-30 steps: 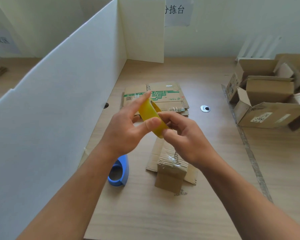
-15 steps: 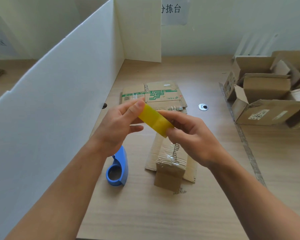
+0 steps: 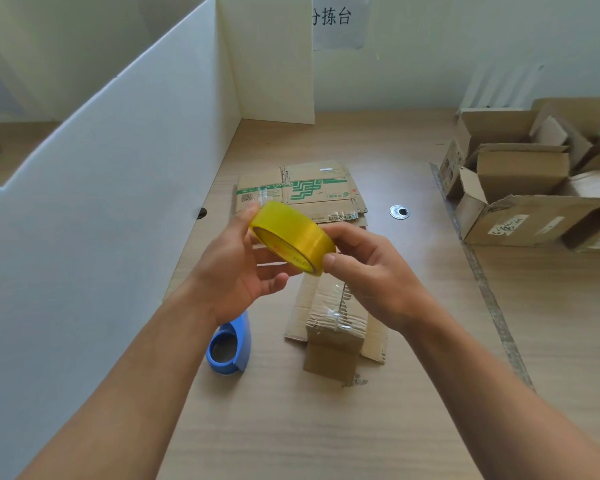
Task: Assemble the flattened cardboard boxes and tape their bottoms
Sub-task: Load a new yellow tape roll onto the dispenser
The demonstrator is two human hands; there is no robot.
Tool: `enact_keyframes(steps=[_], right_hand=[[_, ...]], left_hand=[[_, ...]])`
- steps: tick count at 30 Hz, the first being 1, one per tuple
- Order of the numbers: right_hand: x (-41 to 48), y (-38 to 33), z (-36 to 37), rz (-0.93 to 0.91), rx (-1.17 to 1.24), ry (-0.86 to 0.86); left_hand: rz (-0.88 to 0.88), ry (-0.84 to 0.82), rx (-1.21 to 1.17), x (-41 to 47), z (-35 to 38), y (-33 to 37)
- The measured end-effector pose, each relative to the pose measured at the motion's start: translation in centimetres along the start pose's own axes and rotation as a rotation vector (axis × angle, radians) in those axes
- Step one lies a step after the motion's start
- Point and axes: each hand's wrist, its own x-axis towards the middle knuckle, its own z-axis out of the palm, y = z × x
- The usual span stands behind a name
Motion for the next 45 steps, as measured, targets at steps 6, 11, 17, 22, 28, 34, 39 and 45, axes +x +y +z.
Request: enact_keyframes(steps=[6, 11, 17, 22, 28, 34, 39, 45], right_hand=[[-0.2, 0.4, 0.1, 0.034, 0.059, -0.031], [-0.4, 0.0, 0.3, 0.069, -0.042, 0.007], [0.1, -0.6, 0.8, 0.077, -0.176, 0.087], [-0.1, -1.1, 0.9, 0.091, -0.178, 0.057], [-0.1, -1.1, 0.8, 0.086, -0.152, 0.021], [-0.7, -1.0, 1.5, -0.018, -0.145, 0.042], [-0.9, -1.2, 2.2, -0.112, -0.065, 0.1], [-1.0, -0.7, 2.1, -0.16, -0.147, 0.147]], left_hand=[[-0.078, -0.03, 0.045, 0.0, -0.2, -0.2], [0.17, 0.193, 0.28, 0.1, -0.2, -0.6], [0.518, 0.154, 0.708, -0.9, -0.5, -0.6], [0.555, 0.129, 0.725, -1.1, -0.3, -0.6], [0.536, 0.141, 0.657, -1.3, 0.0, -0.4], [0.429, 0.048, 0.386, -2.2, 1.1, 0.2], [0.465, -0.063, 0.224, -2.4, 2.4, 0.0], [0.399, -0.084, -0.053, -2.2, 3.5, -0.2]])
